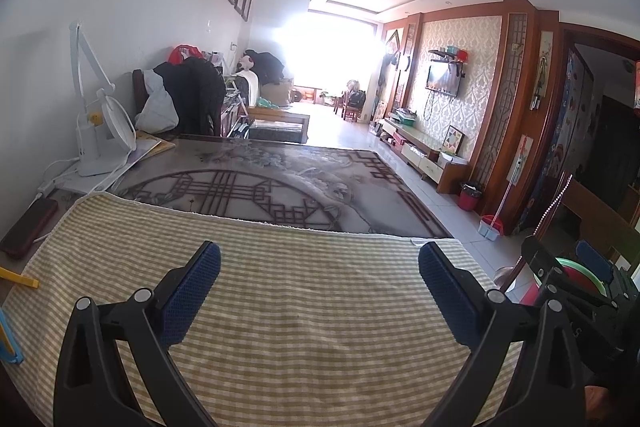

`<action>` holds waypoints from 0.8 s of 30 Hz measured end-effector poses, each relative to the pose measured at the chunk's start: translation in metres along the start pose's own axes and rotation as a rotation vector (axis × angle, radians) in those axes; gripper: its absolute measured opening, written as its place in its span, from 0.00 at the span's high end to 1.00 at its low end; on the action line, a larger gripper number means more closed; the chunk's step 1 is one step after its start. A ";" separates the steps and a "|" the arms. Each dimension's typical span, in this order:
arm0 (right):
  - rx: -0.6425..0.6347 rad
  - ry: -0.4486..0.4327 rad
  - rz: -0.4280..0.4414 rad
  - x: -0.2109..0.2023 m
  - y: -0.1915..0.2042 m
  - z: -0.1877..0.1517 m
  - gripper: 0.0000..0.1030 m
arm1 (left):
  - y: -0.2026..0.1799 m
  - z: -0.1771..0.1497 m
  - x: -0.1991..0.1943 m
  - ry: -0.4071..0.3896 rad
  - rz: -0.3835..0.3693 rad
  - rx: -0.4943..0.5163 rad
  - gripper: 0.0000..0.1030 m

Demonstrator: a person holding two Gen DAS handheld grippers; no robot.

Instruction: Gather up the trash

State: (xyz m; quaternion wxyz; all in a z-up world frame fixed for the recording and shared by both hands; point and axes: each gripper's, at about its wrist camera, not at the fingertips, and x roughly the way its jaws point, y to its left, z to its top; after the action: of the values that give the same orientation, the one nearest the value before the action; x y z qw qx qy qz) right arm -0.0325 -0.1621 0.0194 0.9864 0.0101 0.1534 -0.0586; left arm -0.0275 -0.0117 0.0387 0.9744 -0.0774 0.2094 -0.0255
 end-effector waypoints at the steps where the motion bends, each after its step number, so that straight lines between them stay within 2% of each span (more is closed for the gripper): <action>1: -0.001 0.002 0.001 0.000 0.000 0.000 0.04 | 0.000 0.000 0.000 0.001 0.000 0.001 0.08; 24: -0.014 0.052 0.017 0.005 0.007 -0.002 0.05 | -0.001 -0.002 0.003 0.028 -0.003 0.015 0.08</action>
State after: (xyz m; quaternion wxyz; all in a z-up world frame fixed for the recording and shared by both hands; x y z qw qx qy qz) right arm -0.0272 -0.1560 0.0160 0.9826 0.0063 0.1791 -0.0488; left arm -0.0254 -0.0128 0.0354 0.9719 -0.0701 0.2228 -0.0294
